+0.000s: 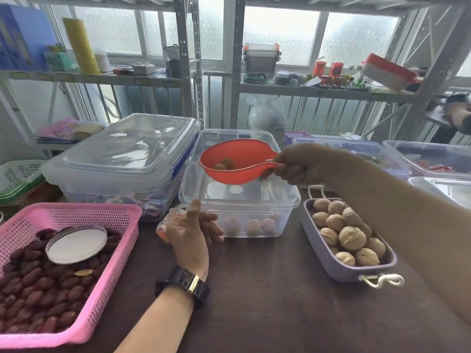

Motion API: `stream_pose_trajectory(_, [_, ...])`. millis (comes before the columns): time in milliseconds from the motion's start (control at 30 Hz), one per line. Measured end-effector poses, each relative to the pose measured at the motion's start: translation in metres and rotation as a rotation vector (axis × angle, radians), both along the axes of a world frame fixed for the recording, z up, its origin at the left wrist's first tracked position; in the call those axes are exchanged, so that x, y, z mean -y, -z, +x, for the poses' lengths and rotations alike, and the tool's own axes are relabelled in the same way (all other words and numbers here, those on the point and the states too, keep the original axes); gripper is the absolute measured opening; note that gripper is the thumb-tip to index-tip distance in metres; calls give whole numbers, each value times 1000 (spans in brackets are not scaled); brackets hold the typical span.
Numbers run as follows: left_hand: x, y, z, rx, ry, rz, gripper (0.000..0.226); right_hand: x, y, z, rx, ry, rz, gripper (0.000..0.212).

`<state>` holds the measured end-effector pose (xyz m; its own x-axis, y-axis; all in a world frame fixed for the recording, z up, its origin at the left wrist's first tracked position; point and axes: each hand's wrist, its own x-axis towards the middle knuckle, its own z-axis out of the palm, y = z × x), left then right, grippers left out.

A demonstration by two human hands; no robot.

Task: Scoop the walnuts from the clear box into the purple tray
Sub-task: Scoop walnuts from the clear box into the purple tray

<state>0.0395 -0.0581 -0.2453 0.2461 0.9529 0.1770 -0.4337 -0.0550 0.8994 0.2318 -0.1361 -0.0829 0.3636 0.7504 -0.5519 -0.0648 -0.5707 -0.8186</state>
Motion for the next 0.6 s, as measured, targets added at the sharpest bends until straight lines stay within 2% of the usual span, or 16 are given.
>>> stream_pose_trajectory(167, [-1, 3, -2, 1, 11, 18, 55, 61, -29, 19, 76, 103, 94, 34])
stream_pose_trajectory(333, [5, 3, -2, -30, 84, 33, 67, 148, -44, 45, 208, 249, 74, 35])
stream_pose_trajectory(467, [24, 3, 1, -117, 218, 142, 72, 210, -38, 59, 336, 325, 38, 23])
stream_pose_trajectory(600, [36, 1, 6, -158, 211, 212, 68, 226, -31, 69, 321, 368, 30, 27])
